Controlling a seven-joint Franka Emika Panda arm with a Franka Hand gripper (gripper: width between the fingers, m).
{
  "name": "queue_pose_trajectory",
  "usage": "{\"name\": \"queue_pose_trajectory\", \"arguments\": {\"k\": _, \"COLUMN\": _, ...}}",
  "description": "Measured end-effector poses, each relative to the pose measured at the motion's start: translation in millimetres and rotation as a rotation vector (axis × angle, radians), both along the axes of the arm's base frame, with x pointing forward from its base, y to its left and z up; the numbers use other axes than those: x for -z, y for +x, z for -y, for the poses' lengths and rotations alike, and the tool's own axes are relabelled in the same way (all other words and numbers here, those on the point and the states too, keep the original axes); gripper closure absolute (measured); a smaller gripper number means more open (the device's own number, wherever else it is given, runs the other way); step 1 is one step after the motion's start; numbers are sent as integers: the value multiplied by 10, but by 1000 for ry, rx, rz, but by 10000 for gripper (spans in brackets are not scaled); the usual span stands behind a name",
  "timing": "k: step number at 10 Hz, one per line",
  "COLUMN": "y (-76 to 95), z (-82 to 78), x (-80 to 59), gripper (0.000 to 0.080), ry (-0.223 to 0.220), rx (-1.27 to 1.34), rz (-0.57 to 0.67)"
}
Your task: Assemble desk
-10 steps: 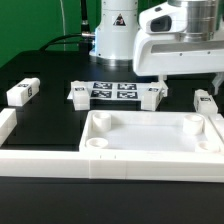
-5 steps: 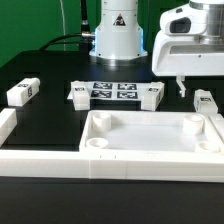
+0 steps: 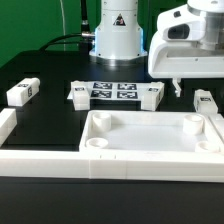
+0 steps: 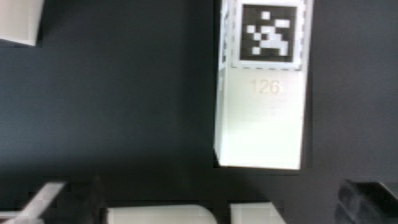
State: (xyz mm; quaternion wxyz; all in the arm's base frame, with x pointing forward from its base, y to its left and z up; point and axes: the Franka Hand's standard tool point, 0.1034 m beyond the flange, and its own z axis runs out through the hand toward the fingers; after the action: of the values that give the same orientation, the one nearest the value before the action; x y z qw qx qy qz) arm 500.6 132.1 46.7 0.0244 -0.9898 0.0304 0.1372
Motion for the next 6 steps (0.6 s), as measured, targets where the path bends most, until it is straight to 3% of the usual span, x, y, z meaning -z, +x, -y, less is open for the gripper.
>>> {"name": "queue_pose_trajectory", "arguments": {"k": 6, "y": -48, "z": -47, "x": 57, "gripper": 151, "ry": 3, "rx": -19, "rz": -363}}
